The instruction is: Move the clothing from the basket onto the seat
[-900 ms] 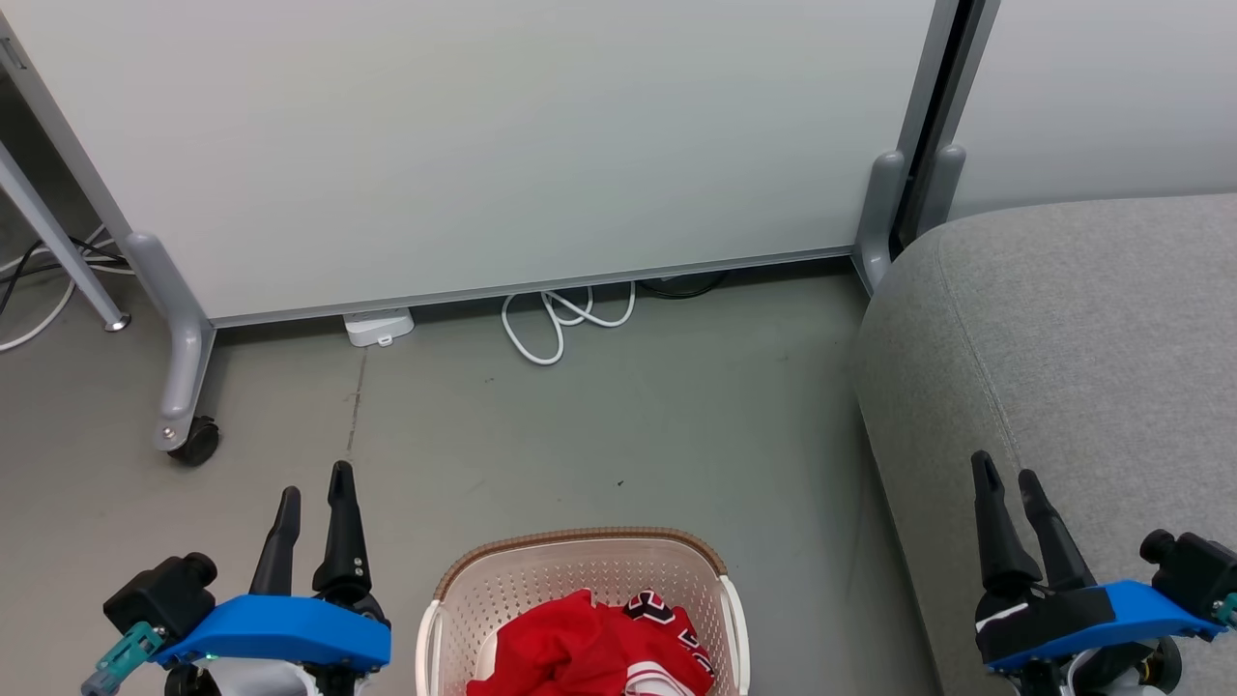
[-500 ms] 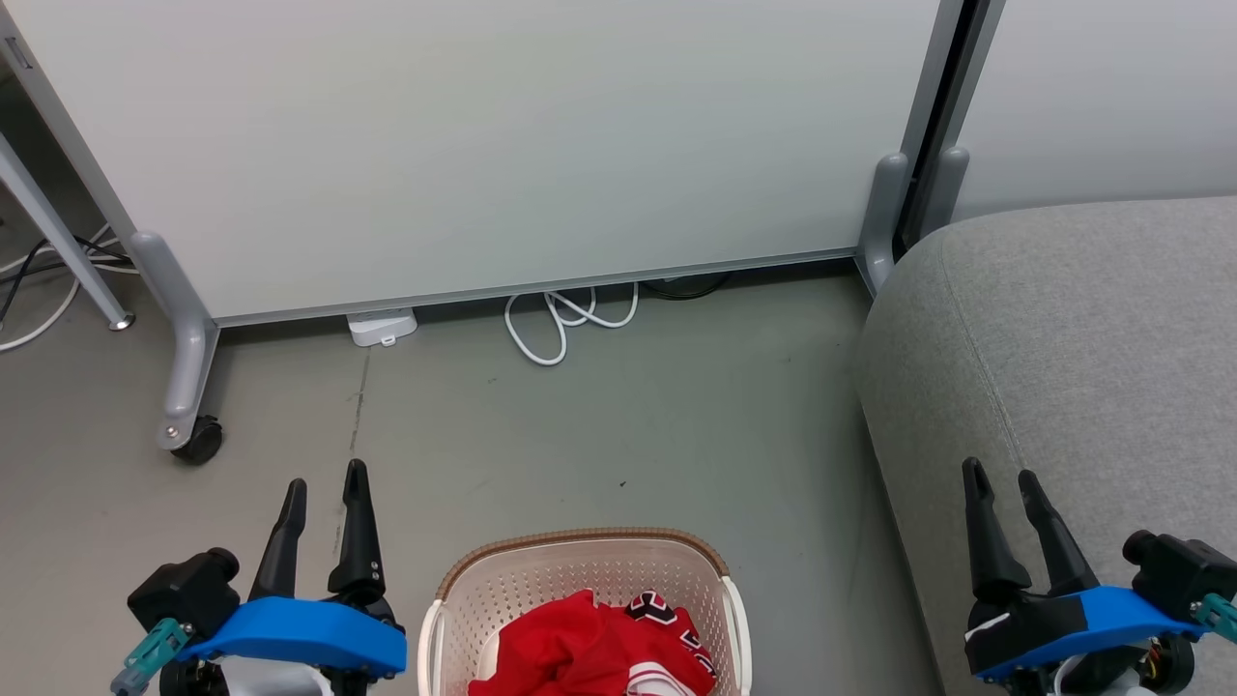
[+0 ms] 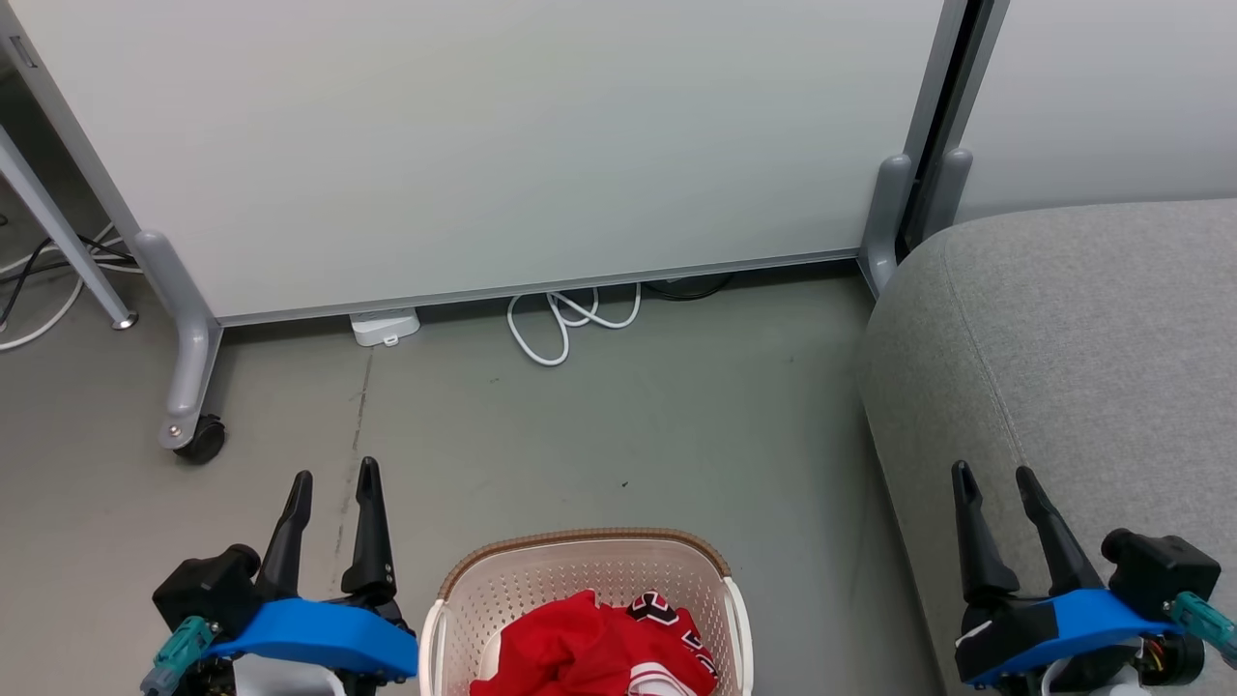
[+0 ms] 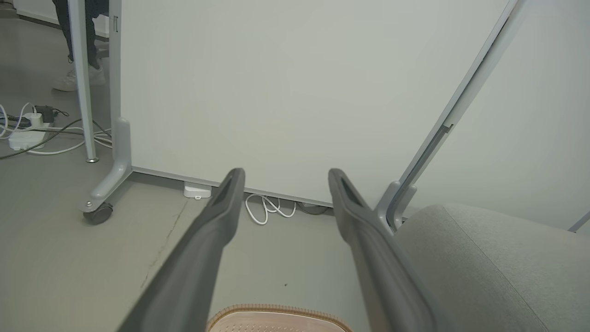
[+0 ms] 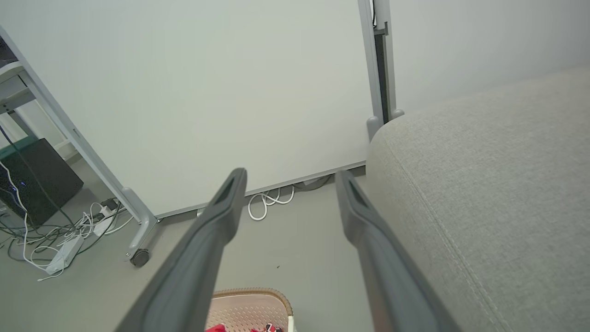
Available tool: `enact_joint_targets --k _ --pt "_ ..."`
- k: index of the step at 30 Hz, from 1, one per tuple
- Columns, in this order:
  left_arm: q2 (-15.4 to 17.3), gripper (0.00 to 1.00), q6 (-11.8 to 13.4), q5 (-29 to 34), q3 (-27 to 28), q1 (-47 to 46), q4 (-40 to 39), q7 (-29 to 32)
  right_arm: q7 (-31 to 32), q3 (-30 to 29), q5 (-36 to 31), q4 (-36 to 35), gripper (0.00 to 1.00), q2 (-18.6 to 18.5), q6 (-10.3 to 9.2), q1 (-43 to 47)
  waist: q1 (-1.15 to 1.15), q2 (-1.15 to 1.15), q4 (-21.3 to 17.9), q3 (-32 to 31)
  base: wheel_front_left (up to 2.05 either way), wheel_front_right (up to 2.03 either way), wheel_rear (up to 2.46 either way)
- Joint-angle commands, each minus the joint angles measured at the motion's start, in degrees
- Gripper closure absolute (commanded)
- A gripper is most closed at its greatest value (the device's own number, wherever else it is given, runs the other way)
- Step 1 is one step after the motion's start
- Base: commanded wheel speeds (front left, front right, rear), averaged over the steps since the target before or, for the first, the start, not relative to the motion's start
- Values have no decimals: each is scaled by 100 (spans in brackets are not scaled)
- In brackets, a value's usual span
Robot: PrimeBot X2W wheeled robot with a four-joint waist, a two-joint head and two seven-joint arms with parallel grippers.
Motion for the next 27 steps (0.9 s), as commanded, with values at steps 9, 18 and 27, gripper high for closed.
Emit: enact_joint_targets --k 9,18,27 --pt "1 0 -40 477 -7 -100 48 -170 -141 38 -651 -6 0 -48 11 -86 0 0 -4 -6 0 0 0" --pt "-54 0 -62 824 3 -97 86 -297 -265 34 -1159 -5 0 -49 12 -72 0 0 20 -13 0 0 0" --pt "-110 0 -94 996 40 -82 192 -400 -362 26 -1501 35 0 -52 13 -74 0 0 26 -15 0 0 0"
